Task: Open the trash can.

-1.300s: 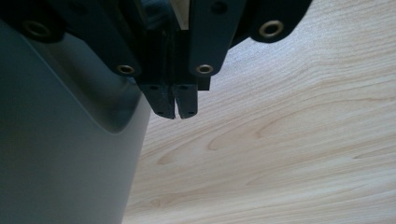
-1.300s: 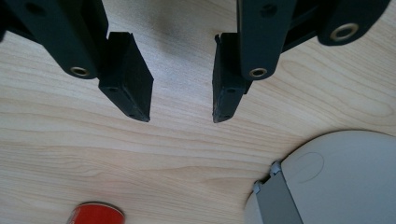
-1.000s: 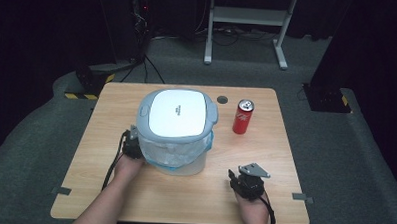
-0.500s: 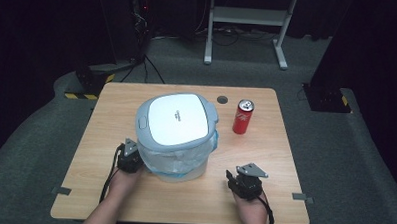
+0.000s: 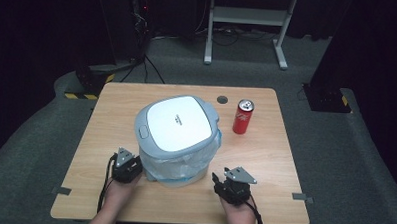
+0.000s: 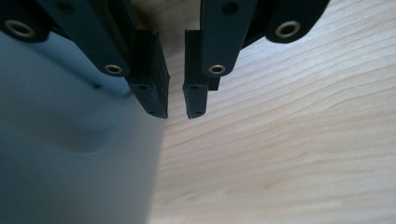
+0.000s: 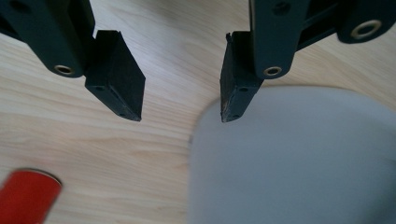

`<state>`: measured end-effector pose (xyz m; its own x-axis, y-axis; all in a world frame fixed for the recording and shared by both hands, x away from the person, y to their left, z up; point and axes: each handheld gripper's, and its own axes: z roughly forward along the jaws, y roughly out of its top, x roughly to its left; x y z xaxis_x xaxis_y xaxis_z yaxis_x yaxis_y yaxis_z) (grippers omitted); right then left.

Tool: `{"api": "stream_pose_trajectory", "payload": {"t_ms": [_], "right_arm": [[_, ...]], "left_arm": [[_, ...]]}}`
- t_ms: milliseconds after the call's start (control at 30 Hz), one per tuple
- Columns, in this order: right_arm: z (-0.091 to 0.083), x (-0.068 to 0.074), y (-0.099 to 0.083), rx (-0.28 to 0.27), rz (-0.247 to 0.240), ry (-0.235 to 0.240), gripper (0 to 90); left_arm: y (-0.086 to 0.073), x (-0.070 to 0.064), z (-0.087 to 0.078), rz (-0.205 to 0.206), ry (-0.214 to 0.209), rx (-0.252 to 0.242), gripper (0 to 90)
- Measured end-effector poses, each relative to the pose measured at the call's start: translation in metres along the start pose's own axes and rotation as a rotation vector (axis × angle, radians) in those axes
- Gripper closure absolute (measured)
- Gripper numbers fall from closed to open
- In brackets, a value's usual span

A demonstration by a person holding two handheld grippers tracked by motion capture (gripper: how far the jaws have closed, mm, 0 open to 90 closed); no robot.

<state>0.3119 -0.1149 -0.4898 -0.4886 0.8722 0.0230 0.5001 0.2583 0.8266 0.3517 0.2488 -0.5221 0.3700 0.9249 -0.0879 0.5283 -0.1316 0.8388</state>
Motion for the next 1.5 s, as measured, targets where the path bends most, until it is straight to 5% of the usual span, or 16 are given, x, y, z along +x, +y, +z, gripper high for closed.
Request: {"api": "stream_pose_trajectory", "payload": {"t_ms": [200, 367, 600, 967, 1167, 1300, 1500], "right_arm": [[0.000, 0.021, 0.007, -0.010, -0.024, 0.000, 50.2], [0.004, 0.026, 0.010, -0.005, -0.020, -0.002, 50.5], [0.016, 0.017, 0.015, -0.018, -0.006, -0.022, 52.4], [0.057, -0.009, 0.048, -0.013, -0.004, -0.103, 55.5], [0.049, -0.007, 0.049, -0.037, -0.010, -0.086, 55.7], [0.040, -0.001, 0.045, -0.062, -0.013, -0.070, 57.7], [0.032, 0.003, 0.043, -0.082, -0.009, -0.059, 61.0]], "left_arm": [[0.002, -0.001, 0.003, 0.020, -0.031, 0.012, 81.1], [0.001, -0.001, 0.002, 0.026, -0.042, 0.034, 82.4], [-0.003, -0.008, -0.002, 0.067, -0.060, 0.048, 83.2], [-0.009, -0.029, -0.009, 0.114, -0.128, 0.060, 83.2], [-0.005, -0.017, -0.011, 0.081, -0.080, 0.006, 82.1], [0.013, -0.003, -0.003, 0.051, -0.030, -0.052, 83.9], [0.037, 0.004, 0.019, 0.025, -0.066, -0.044, 86.6]]}}
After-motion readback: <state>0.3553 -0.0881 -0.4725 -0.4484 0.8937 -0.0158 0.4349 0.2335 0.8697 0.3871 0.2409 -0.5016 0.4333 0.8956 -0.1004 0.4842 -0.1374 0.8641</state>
